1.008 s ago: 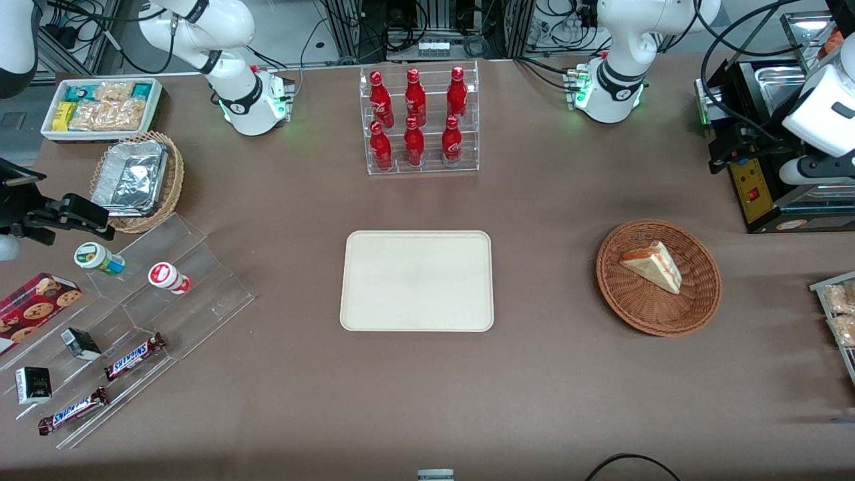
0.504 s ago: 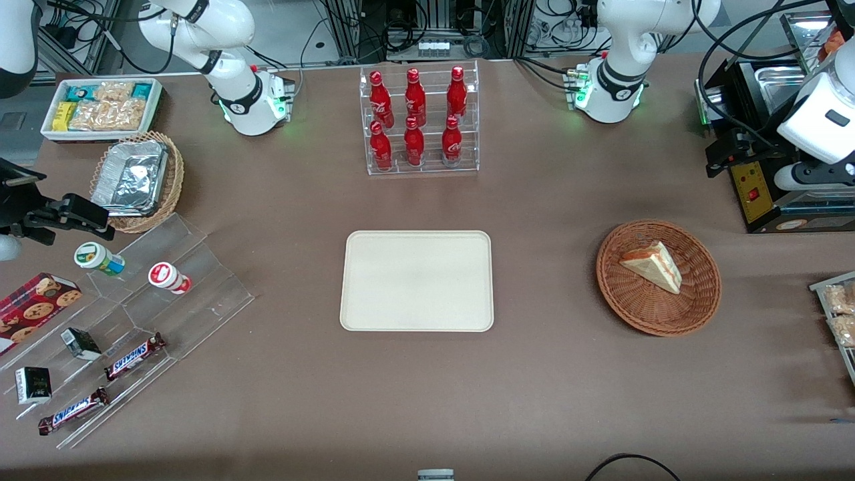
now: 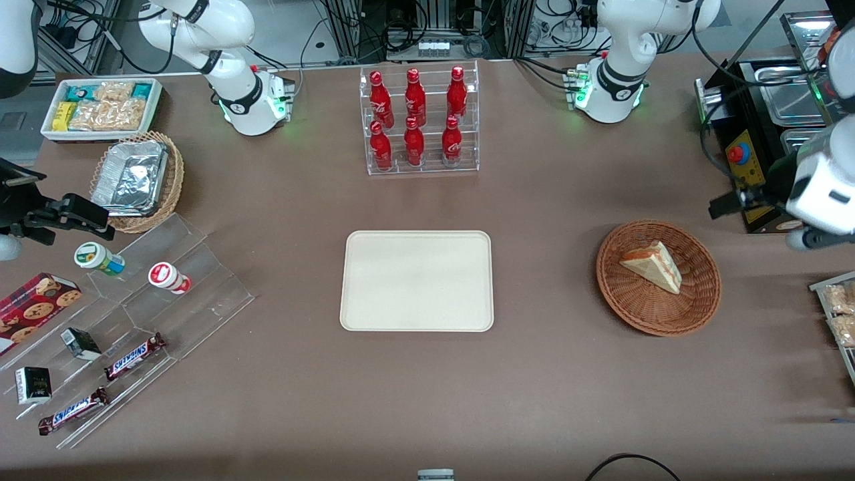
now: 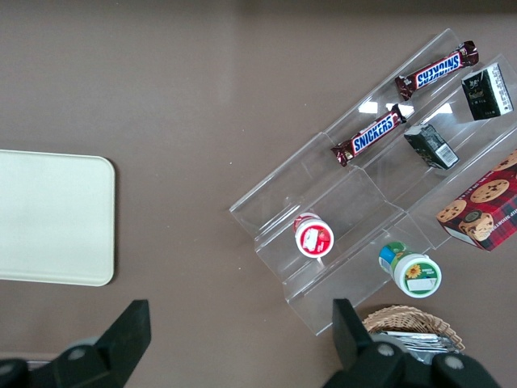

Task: Place sandwich from basket to tray
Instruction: 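Move the left gripper over the wrapped sandwich in the wicker basket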

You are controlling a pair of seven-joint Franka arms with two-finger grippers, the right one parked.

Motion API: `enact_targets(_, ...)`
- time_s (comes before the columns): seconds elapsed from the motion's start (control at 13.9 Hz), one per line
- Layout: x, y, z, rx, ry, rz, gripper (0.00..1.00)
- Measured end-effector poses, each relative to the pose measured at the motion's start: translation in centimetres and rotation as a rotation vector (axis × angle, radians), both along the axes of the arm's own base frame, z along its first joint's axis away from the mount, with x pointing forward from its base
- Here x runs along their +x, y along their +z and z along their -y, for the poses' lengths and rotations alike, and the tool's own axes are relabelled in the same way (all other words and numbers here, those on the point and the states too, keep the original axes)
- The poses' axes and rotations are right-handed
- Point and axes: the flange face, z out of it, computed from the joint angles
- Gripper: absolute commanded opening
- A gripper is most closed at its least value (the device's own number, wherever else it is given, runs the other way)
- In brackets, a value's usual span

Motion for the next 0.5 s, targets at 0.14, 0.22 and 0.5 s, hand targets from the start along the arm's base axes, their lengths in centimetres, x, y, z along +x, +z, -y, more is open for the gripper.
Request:
enact_targets(0.14, 0.6, -3.1, 0.0, 0.029, 0.066, -0.017, 1.0)
enact_targets(0.22, 0.8, -4.8, -0.2, 0.045, 0.113, -0.014, 1.0)
enact_targets(0.5, 0.7, -11.8, -1.6, 0.093, 0.379, 0.033, 1.0)
